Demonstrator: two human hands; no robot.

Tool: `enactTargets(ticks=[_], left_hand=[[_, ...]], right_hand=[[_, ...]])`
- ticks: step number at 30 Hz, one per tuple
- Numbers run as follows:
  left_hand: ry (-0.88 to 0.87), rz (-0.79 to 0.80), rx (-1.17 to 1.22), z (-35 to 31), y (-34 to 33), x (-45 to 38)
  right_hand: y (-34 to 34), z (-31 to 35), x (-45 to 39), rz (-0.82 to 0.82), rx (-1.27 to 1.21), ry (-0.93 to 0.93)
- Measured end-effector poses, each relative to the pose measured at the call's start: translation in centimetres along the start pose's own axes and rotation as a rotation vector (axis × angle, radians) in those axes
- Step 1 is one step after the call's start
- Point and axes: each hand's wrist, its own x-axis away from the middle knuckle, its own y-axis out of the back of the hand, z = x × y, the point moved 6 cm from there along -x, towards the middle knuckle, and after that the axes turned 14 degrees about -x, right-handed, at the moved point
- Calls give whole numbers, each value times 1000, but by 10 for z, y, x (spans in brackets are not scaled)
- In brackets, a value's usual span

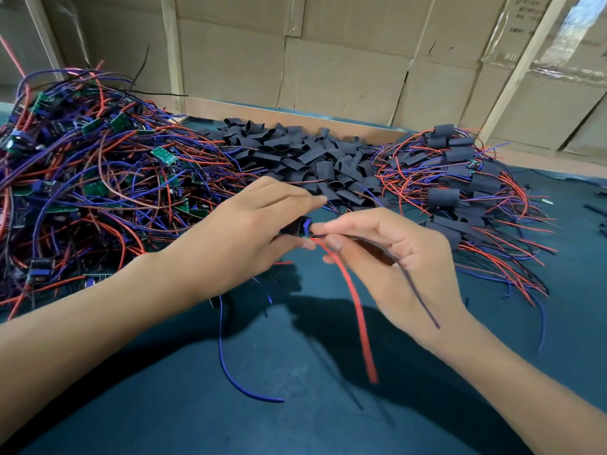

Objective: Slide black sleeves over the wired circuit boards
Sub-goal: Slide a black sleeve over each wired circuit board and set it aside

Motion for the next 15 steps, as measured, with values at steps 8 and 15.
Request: enactTargets(ticks=[8,15], left_hand=[[51,-29,-246,-2,7,0],[48,59,-182,-2,1,2]], right_hand=[[-11,15,5,74,321,231],[-16,15,5,115,283,187]])
